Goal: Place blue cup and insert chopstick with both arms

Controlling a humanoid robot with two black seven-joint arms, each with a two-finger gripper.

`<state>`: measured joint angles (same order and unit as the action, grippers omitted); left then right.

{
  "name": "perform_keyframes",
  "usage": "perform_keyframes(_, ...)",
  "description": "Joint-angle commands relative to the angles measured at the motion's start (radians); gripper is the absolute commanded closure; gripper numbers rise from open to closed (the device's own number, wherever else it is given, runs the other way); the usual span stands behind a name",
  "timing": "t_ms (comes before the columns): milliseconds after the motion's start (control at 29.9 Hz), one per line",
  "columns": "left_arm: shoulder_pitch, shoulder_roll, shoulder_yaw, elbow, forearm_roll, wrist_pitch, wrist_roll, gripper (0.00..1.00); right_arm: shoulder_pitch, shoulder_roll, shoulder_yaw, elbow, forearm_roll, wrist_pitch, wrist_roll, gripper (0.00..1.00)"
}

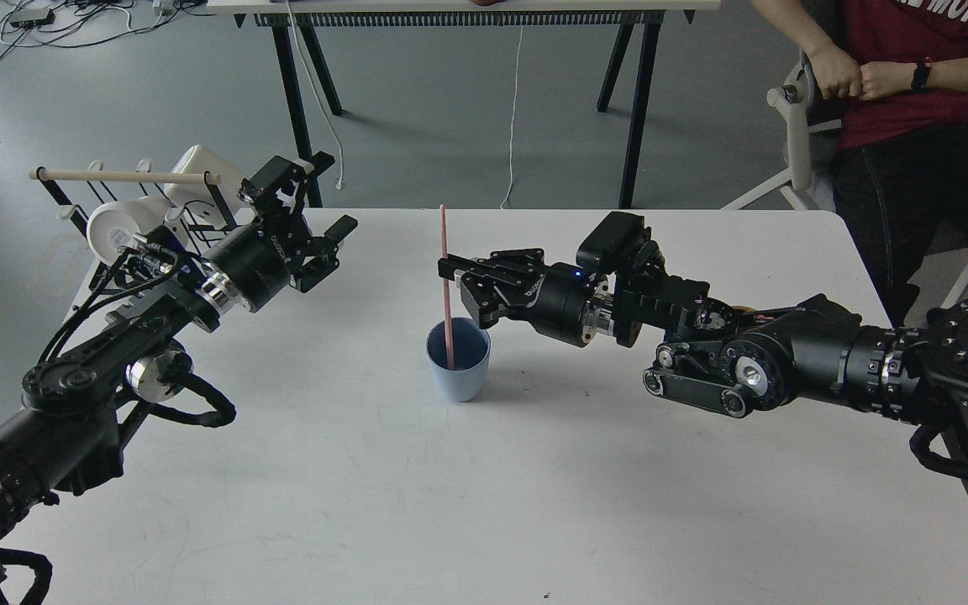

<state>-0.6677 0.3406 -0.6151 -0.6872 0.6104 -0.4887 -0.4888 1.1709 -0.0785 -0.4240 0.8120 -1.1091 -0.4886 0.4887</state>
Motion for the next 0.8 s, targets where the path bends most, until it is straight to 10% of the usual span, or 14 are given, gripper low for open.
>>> perform_keyframes(0, 0.0, 0.002, -0.002, 0.0, 0.0, 0.0, 0.0, 0.01, -0.007, 0.0, -0.001, -0.01, -0.001, 0.0, 0.0, 0.91)
perform_keyframes(367, 0.0, 0.002, 0.0, 0.0, 0.0, 0.0, 0.0, 0.01, -0.014, 0.014, 0.002, 0.002, 0.003, 0.0, 0.0, 0.31)
perform_keyframes(768, -0.001, 0.005, -0.005, 0.0, -0.001, 0.0, 0.0, 0.01, -0.013, -0.147, 0.286, 0.114, 0.122, 0.0, 0.0, 0.23)
